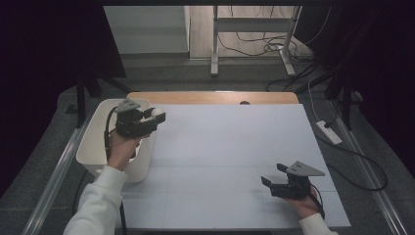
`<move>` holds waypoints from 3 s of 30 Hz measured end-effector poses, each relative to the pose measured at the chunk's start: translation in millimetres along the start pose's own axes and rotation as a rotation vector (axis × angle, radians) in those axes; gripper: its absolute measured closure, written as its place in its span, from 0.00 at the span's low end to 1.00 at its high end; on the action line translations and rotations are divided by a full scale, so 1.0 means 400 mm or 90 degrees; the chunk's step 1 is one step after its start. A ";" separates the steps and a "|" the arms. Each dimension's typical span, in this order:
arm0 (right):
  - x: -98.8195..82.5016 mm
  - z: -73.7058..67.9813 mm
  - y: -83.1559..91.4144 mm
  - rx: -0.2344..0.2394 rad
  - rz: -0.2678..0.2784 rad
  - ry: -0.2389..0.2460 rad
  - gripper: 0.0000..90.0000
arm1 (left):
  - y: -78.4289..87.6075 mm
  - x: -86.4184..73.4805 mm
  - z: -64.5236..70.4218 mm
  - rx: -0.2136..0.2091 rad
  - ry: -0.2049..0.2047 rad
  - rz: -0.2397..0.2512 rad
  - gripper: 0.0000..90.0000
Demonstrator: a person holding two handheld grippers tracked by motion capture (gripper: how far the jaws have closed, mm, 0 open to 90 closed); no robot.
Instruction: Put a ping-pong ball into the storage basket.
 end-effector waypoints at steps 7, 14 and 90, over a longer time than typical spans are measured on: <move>0.000 0.000 0.000 0.000 0.000 0.000 0.19 | 0.012 -0.003 -0.023 0.014 0.008 0.002 0.56; -0.001 0.000 0.000 -0.001 -0.002 0.000 0.19 | 0.022 -0.009 -0.056 0.030 0.018 -0.002 0.56; -0.003 -0.002 -0.004 -0.004 -0.008 0.009 0.19 | 0.027 -0.041 -0.143 0.100 0.062 -0.060 0.25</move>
Point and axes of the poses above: each handheld gripper's, and its own axes: y roughly backward along the jaws, x roughly out of its top, z roughly to its right, the point moved 5 cm from there along -y, roughly forward along the jaws, and after that the axes turned 1 degree about -z, right-handed, at the moved point
